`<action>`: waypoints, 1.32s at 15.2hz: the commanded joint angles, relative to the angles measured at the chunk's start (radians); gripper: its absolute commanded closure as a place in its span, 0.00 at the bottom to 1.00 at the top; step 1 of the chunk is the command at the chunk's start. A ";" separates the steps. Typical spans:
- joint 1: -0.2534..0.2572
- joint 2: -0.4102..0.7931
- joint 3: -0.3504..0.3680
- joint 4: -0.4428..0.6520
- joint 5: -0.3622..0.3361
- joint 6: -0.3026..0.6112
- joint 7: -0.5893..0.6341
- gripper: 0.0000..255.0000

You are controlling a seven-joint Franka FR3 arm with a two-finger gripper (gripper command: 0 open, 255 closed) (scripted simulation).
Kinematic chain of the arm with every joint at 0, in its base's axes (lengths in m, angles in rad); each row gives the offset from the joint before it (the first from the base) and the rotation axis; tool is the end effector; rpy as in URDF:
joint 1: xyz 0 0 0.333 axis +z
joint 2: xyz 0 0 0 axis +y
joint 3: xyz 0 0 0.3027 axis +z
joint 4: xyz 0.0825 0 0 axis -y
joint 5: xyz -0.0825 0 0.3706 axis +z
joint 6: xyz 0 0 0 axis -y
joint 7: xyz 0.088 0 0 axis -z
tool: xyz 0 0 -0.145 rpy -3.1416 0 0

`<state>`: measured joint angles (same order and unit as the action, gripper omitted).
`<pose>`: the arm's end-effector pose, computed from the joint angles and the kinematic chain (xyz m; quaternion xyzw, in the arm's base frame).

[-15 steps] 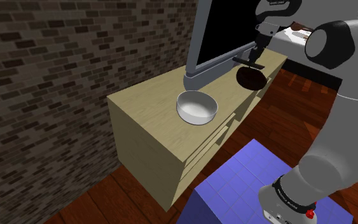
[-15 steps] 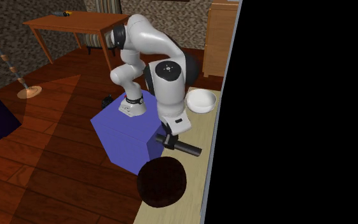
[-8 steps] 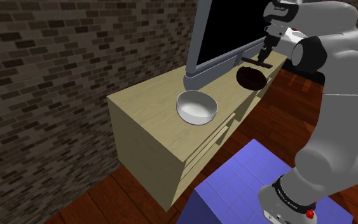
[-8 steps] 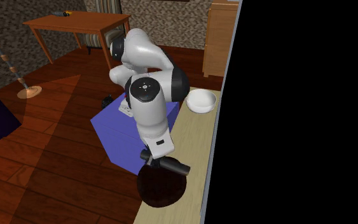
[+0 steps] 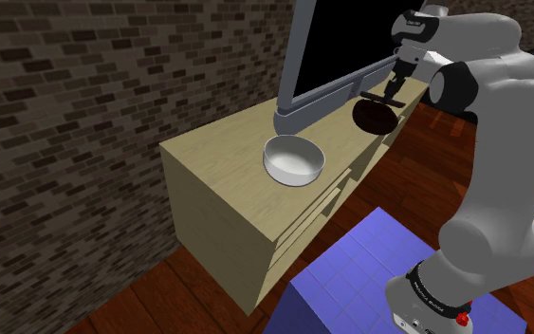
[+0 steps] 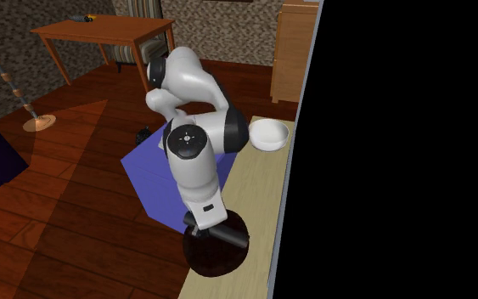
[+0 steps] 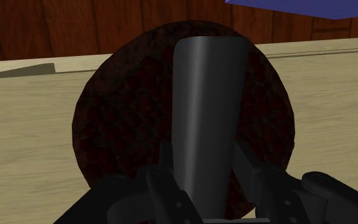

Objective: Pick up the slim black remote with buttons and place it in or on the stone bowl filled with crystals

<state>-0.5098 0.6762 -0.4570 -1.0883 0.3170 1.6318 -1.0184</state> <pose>0.4972 -0.4960 0.3999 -0.9979 -0.0498 0.0072 0.0406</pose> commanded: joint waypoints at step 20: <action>-0.005 0.009 0.001 0.010 0.003 0.000 -0.002 0.00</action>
<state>-0.5045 0.6802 -0.4556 -1.1148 0.3192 1.6630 -1.0206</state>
